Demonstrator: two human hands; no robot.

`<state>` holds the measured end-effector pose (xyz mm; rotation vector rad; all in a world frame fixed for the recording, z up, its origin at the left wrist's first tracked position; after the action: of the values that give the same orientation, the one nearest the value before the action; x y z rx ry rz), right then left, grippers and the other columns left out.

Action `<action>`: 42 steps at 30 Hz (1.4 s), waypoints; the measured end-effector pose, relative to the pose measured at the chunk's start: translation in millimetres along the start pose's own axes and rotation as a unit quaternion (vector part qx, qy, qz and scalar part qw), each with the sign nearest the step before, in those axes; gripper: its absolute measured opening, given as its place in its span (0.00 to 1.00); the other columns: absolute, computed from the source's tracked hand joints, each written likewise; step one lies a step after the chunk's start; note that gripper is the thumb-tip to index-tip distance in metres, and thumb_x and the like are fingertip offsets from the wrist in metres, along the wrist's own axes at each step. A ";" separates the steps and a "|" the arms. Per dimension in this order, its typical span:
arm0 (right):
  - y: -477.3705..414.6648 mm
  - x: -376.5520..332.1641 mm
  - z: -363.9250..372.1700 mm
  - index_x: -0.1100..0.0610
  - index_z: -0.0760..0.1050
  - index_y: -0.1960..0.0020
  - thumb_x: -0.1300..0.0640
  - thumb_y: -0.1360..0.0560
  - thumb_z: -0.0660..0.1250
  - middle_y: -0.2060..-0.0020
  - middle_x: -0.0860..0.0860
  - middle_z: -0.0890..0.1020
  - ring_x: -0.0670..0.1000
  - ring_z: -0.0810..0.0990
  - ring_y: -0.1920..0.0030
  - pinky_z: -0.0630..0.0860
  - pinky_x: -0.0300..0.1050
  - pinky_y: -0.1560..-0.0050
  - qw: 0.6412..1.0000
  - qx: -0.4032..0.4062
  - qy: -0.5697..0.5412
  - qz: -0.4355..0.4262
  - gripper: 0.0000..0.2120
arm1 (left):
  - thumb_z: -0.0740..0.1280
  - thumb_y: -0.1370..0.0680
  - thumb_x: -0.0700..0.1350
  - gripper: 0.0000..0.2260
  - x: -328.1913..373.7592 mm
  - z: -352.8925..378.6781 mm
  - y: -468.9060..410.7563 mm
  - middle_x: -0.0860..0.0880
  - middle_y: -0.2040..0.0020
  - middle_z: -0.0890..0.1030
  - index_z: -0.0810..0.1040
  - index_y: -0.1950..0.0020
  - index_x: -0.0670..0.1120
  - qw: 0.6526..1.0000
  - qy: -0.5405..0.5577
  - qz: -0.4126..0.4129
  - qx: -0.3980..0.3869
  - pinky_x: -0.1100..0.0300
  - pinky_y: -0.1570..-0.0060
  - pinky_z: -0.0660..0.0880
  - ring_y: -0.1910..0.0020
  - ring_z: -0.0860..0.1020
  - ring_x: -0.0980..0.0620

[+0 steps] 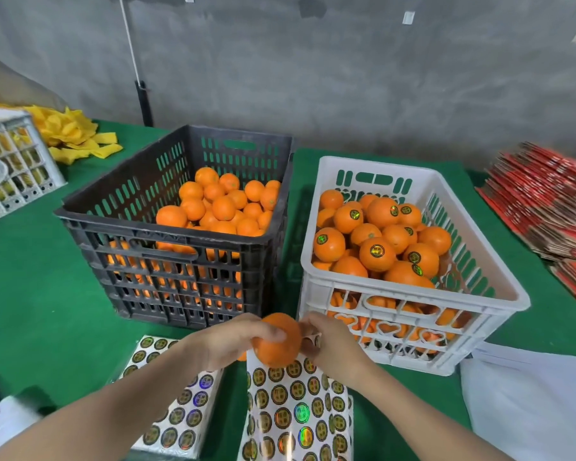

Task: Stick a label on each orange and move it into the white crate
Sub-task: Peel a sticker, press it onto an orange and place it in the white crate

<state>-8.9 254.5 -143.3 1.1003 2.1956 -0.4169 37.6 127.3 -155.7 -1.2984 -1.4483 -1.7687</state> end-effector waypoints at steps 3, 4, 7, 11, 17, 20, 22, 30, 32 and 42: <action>1.9 -2.6 -2.1 0.55 0.79 0.48 0.54 0.24 0.66 0.49 0.48 0.81 0.46 0.76 0.48 0.65 0.31 0.53 0.998 0.026 0.056 -0.009 0.07 | 0.80 0.49 0.61 0.38 -2.5 -5.6 -0.9 0.45 0.47 0.84 0.80 0.44 0.46 0.995 0.094 0.020 -0.021 0.60 0.50 0.78 0.49 0.83 0.50; 2.3 -4.3 -2.8 0.55 0.79 0.48 0.53 0.24 0.66 0.49 0.48 0.80 0.46 0.76 0.48 0.64 0.31 0.53 0.997 0.036 0.065 -0.011 0.08 | 0.81 0.51 0.61 0.41 -3.8 -7.1 -1.8 0.45 0.48 0.84 0.79 0.43 0.45 0.992 0.120 0.024 -0.025 0.61 0.53 0.78 0.50 0.83 0.50; 1.8 -12.4 -4.7 0.54 0.80 0.47 0.51 0.24 0.65 0.49 0.49 0.80 0.47 0.75 0.47 0.65 0.35 0.50 0.993 0.058 0.101 -0.026 0.10 | 0.82 0.52 0.61 0.45 -5.5 -9.7 -2.1 0.43 0.46 0.84 0.76 0.40 0.43 0.988 0.149 0.033 -0.034 0.59 0.50 0.78 0.48 0.82 0.47; 1.6 -17.6 -4.9 0.54 0.80 0.48 0.50 0.24 0.65 0.50 0.48 0.80 0.47 0.74 0.47 0.67 0.41 0.44 0.993 0.070 0.088 -0.024 0.11 | 0.81 0.49 0.62 0.45 -3.6 -11.1 -0.8 0.45 0.45 0.83 0.75 0.38 0.43 0.989 0.125 0.053 -0.050 0.60 0.47 0.77 0.46 0.81 0.48; 2.3 -21.2 -5.5 0.55 0.79 0.50 0.52 0.25 0.67 0.51 0.49 0.80 0.48 0.74 0.48 0.68 0.42 0.44 0.995 0.073 0.066 -0.025 0.08 | 0.80 0.47 0.61 0.43 -2.9 -9.6 -0.8 0.46 0.44 0.83 0.74 0.38 0.43 0.989 0.113 0.061 -0.078 0.59 0.46 0.76 0.45 0.81 0.49; 2.9 -20.5 -4.0 0.54 0.78 0.50 0.51 0.25 0.67 0.51 0.47 0.80 0.48 0.74 0.46 0.66 0.41 0.42 0.992 0.085 0.090 -0.024 0.08 | 0.81 0.47 0.61 0.44 -4.9 -8.8 -3.1 0.46 0.45 0.83 0.74 0.37 0.42 0.988 0.120 0.051 -0.082 0.59 0.47 0.76 0.45 0.81 0.49; 3.8 -17.8 -2.0 0.54 0.76 0.48 0.50 0.24 0.66 0.45 0.45 0.77 0.47 0.70 0.40 0.61 0.39 0.35 0.988 0.098 0.118 -0.027 0.09 | 0.82 0.48 0.60 0.45 -6.9 -9.1 -4.9 0.45 0.45 0.84 0.74 0.37 0.42 0.985 0.148 0.041 -0.081 0.58 0.48 0.77 0.47 0.82 0.48; 8.7 -13.8 9.9 0.57 0.74 0.56 0.61 0.25 0.65 0.54 0.50 0.77 0.48 0.74 0.52 0.68 0.35 0.53 0.994 0.078 0.072 -0.007 0.01 | 0.84 0.53 0.55 0.45 -11.7 -9.6 -9.4 0.41 0.47 0.84 0.75 0.40 0.41 0.972 0.227 0.020 -0.063 0.57 0.52 0.79 0.50 0.83 0.46; 8.1 -7.4 7.4 0.53 0.71 0.59 0.61 0.25 0.64 0.58 0.50 0.80 0.49 0.78 0.57 0.74 0.41 0.55 0.996 0.069 -0.006 0.048 0.06 | 0.83 0.52 0.56 0.45 -12.5 -8.8 -7.4 0.42 0.46 0.83 0.75 0.39 0.41 0.976 0.205 0.011 -0.067 0.56 0.50 0.78 0.49 0.82 0.46; 9.8 -10.5 -25.7 0.56 0.73 0.59 0.66 0.23 0.63 0.64 0.51 0.80 0.49 0.80 0.61 0.76 0.38 0.60 0.940 0.095 -0.299 0.131 0.08 | 0.79 0.49 0.53 0.39 -10.2 -13.0 2.9 0.47 0.41 0.80 0.75 0.39 0.50 0.999 0.046 0.006 -0.021 0.53 0.37 0.72 0.43 0.78 0.50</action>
<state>-6.6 267.8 -117.1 1.1601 1.4797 -0.7441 39.7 112.4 -163.2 -1.2275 -1.3589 -1.8346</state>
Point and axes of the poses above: each hand's wrist, its own y-axis away from the middle knuckle, its own z-axis out of the palm, x = y × z, the point moved 7 cm from there along -y, towards the middle knuckle
